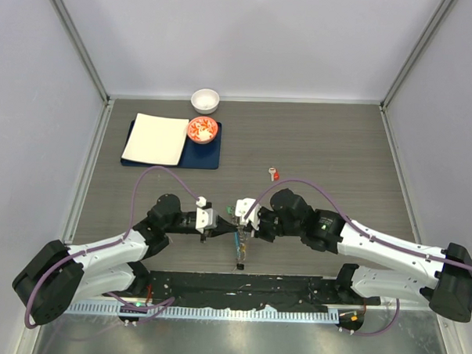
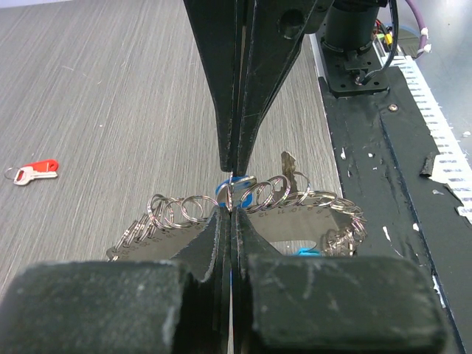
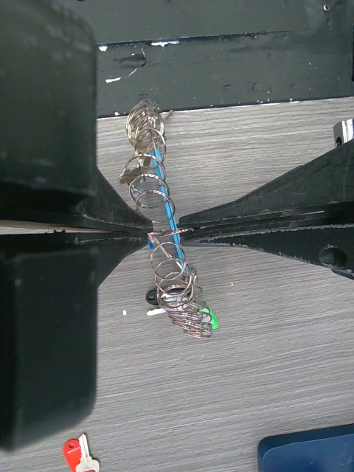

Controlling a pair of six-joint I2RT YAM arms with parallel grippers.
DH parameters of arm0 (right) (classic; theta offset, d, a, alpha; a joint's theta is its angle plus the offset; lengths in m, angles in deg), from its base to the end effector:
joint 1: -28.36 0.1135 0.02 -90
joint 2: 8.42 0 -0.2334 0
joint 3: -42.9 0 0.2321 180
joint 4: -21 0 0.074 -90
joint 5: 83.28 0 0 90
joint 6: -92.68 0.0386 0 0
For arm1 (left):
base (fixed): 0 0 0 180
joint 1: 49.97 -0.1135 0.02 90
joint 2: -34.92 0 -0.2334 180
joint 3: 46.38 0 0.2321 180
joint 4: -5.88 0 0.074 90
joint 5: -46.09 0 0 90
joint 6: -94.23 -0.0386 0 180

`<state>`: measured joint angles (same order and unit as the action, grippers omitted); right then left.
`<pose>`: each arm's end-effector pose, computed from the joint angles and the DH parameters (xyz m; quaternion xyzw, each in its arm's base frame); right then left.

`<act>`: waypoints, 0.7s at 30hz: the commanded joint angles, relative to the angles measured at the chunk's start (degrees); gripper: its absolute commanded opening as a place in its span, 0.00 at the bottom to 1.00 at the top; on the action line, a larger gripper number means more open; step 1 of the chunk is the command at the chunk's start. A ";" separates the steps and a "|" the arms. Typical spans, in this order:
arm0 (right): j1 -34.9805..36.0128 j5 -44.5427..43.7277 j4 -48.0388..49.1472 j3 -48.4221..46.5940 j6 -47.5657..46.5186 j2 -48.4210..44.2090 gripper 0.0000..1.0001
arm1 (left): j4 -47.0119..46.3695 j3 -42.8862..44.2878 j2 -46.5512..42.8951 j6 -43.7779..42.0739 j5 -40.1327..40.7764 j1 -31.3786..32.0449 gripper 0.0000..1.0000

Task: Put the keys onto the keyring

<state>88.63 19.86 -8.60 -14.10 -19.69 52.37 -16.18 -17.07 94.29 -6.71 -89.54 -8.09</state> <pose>0.1069 0.2048 0.2405 -0.6182 0.6211 0.2482 0.4128 0.1320 -0.1554 0.1840 0.5373 0.5099 -0.4433 0.5048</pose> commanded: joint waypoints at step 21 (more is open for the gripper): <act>0.11 -0.58 0.29 -4.74 -1.80 0.20 0.01 | 5.22 6.85 -1.80 9.08 9.67 1.00 0.00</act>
<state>88.61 19.01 -9.69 -15.92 -20.98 53.49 -10.32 -13.47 94.29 -1.94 -84.36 -7.21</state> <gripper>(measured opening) 0.045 0.010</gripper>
